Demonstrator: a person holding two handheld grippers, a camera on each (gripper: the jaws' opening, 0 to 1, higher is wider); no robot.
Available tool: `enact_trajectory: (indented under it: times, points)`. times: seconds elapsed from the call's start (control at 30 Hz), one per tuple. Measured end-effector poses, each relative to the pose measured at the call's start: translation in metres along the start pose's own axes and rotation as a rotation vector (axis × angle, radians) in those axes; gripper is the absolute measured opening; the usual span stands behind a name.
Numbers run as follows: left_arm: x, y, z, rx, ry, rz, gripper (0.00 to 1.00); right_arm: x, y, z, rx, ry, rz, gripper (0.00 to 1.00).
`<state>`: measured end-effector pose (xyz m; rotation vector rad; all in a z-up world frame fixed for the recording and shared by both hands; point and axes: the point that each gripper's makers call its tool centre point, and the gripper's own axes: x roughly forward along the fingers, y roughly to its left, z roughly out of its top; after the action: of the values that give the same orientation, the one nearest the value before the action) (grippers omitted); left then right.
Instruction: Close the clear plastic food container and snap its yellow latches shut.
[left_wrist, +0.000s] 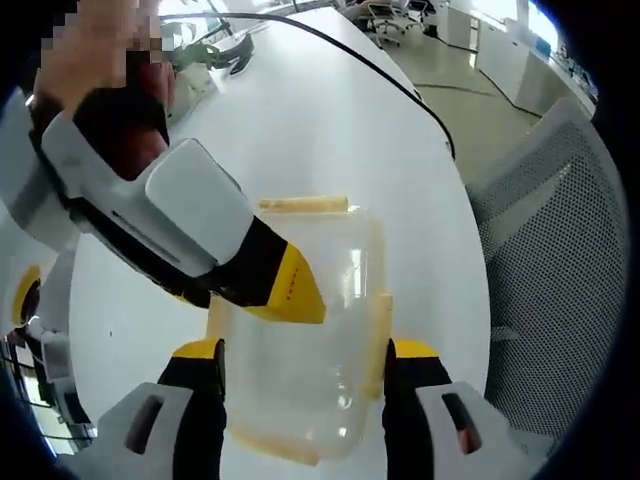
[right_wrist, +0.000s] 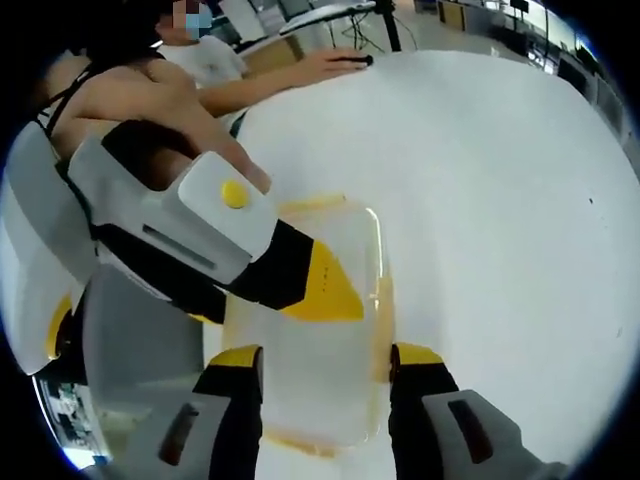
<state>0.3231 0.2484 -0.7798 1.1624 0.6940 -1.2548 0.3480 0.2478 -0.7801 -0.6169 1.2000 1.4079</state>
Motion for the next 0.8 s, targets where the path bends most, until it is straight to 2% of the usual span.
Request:
enact_trajectory:
  times: [0.13, 0.17, 0.8]
  points:
    - [0.002, 0.0009, -0.0006, 0.012, 0.0, 0.014, 0.62, 0.0009, 0.0003, 0.0009, 0.0, 0.011, 0.002, 0.49]
    - [-0.0008, 0.0031, 0.0012, 0.038, 0.0, 0.022, 0.62, 0.0007, -0.0005, 0.0014, 0.01, 0.017, 0.0, 0.49]
    - [-0.0004, 0.0014, 0.0003, 0.025, 0.022, 0.025, 0.63, 0.0013, 0.0007, -0.0003, 0.005, 0.008, -0.009, 0.5]
